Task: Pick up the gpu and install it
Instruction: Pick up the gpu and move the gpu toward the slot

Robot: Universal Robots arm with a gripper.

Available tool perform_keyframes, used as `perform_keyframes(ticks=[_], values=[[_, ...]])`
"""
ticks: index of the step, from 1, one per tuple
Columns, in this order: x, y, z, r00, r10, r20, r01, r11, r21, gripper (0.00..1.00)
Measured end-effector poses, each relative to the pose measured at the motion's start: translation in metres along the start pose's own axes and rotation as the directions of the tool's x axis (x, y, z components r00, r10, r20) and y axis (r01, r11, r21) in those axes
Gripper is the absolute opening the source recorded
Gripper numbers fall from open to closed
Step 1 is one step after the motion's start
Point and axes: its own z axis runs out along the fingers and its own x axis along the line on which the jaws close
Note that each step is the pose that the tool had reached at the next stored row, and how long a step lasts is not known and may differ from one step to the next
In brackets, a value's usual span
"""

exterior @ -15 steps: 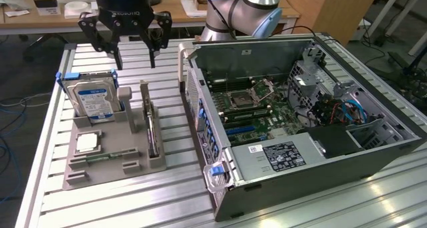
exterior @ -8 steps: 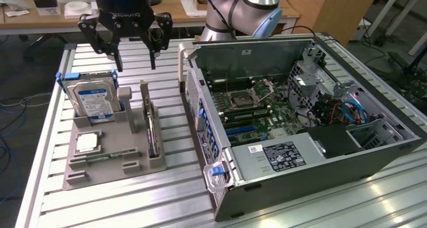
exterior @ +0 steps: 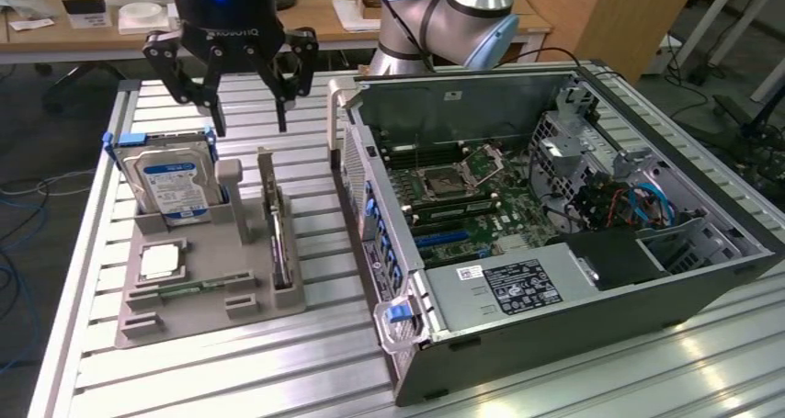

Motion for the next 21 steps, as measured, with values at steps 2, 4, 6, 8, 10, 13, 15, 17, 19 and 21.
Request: perform_keyframes(ticks=[2, 4, 6, 8, 10, 13, 15, 17, 19, 21], values=[[0.0, 0.0, 0.0006, 1.0, 0.0, 0.0, 0.0, 1.0, 0.0006, 0.65], [0.0, -0.0001, 0.0015, 1.0, 0.0, 0.0001, 0.0, 1.0, 0.0007, 0.65], [0.0, -0.0001, 0.003, 1.0, 0.0, 0.0001, 0.0, 1.0, 0.0008, 0.65], [0.0, -0.0002, 0.0046, 1.0, 0.0, 0.0001, 0.0, 1.0, 0.0007, 0.65], [0.0, -0.0003, 0.0063, 1.0, 0.0, 0.0002, 0.0, 1.0, 0.0007, 0.65], [0.0, -0.0003, 0.0087, 1.0, 0.0, 0.0, 0.0, 1.0, 0.0008, 0.65], [0.0, -0.0004, 0.0092, 1.0, 0.0, 0.0, 0.0, 1.0, 0.0016, 0.65], [0.0, -0.0004, 0.0099, 1.0, 0.0, 0.0002, 0.0, 1.0, 0.0016, 0.65], [0.0, -0.0005, 0.0113, 1.0, 0.0, 0.0002, 0.0, 1.0, 0.0016, 0.65], [0.0, -0.0006, 0.0128, 1.0, 0.0, 0.0001, 0.0, 1.0, 0.0016, 0.65]])
